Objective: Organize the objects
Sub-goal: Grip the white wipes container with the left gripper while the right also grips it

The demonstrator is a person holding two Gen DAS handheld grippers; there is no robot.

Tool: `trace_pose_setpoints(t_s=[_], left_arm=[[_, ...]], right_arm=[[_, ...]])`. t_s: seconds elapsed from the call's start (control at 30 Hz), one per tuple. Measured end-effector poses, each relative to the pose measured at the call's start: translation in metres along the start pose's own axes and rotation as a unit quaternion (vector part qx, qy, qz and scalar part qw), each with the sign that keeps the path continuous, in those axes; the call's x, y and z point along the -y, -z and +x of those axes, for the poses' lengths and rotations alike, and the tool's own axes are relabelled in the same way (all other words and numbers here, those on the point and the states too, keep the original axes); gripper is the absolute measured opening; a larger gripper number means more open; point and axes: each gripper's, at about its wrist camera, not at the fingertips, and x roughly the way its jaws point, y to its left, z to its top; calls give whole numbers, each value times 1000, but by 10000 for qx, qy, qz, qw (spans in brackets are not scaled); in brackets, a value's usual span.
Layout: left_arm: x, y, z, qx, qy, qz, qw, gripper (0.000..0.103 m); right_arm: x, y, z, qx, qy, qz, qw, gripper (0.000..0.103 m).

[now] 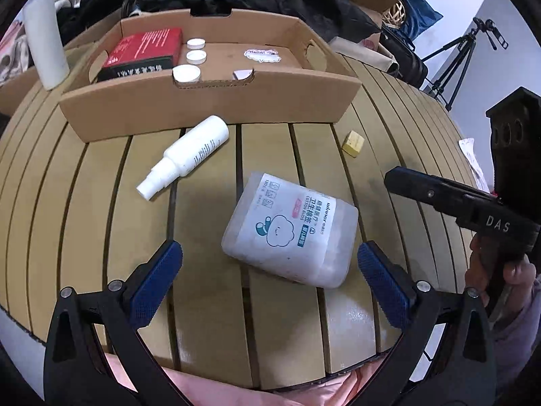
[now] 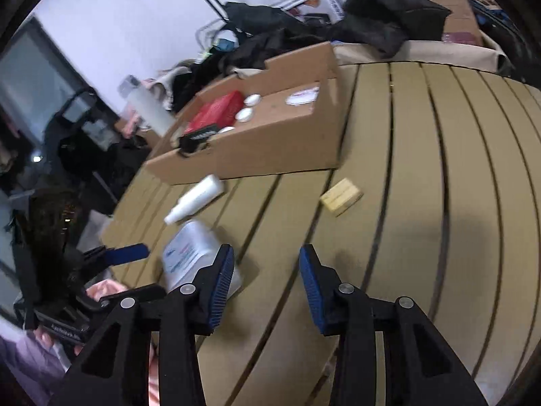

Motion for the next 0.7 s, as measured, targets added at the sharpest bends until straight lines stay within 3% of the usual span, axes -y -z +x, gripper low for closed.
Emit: trace_pose_setpoints(t_s=[0.1,0.13,0.17,0.2,0.3,0.37,0.43,0.53,0.6,0.7], left_arm=[[-10,1,-9,163,489,-212,9984,100],[-14,1,-12,254,628,-300,9973,99],[-19,1,-14,333,679,-391,9964,96],[-23,0,-13,408,660,-496,9958,94],[-29,1,-11,575,698,-678,9936,83],[-28,1,-3,420,796,-708,9934,61],[-26,3,5,249,765,-676,9945,46],[-21,8,5,330,746,-583,9950,45],[-23,6,6,317,724,-592,9951,44],[-30,3,8,283,868,-778,9928,40]], right_arm=[[-19,1,6,-161,-132,-91,9997,48],[-26,4,8,-196,-173,-92,9996,55],[-32,9,7,-191,-187,-84,9996,72],[-37,12,8,-155,-170,-60,9997,81],[-37,25,7,-77,-247,289,9992,81],[-34,34,5,-17,-383,539,9978,81],[-33,39,10,-73,-416,695,9967,81],[-34,40,22,-103,-512,849,9950,77],[-31,40,37,-237,-483,988,9937,61],[-22,40,47,-311,-843,1341,9869,53]])
